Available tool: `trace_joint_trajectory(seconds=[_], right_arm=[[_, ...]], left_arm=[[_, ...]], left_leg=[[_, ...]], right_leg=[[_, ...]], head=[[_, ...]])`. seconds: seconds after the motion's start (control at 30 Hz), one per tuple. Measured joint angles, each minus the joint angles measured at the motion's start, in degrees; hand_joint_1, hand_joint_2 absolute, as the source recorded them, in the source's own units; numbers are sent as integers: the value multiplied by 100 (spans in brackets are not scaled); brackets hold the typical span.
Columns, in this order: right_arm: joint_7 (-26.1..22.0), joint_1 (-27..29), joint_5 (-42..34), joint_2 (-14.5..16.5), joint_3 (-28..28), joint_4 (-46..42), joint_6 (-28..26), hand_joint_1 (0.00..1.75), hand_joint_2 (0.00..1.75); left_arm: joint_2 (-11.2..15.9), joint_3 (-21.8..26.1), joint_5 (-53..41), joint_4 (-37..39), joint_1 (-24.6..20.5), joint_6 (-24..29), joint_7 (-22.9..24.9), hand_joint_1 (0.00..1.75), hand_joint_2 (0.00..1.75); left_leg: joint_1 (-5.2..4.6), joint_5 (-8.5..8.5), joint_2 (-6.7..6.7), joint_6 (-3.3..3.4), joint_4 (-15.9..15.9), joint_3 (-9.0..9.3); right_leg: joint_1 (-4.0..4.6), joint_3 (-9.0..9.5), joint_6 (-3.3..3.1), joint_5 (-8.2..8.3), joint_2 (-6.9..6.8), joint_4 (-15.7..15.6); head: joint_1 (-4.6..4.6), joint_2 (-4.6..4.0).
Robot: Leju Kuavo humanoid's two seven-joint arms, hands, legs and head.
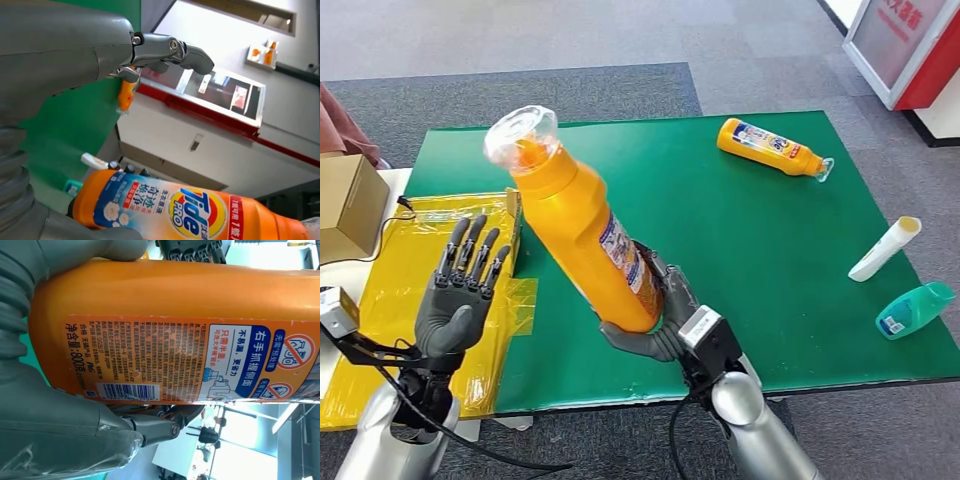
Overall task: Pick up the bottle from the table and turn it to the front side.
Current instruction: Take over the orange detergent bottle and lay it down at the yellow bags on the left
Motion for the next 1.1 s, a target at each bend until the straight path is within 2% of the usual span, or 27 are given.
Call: trace_joint_trajectory(seconds=[0.4,0.53,0.77,1.1], right_arm=[[-87,-150,750,38,398,289,-598,175,175],[-87,-217,775,42,541,374,-637,175,175],[-87,-289,739,71,699,536,-646,175,175],[-83,-391,577,145,831,764,-620,175,175]], left_arm=[[64,-721,355,339,-609,-55,335,0,175],[107,-913,847,428,-786,-158,589,0,175],[146,-1162,862,573,-1095,-137,638,0,175],[173,-1416,975,731,-1315,-81,673,0,175]], left_leg=[[0,1,0,0,0,0],[0,1,0,0,0,0],[0,1,0,0,0,0],[0,1,0,0,0,-1]], right_leg=[[0,0,0,0,0,1],[0,-1,0,0,0,1],[0,-1,0,1,0,1],[0,-4,0,0,0,1]], head=[[0,0],[0,0],[-1,0],[1,0]])
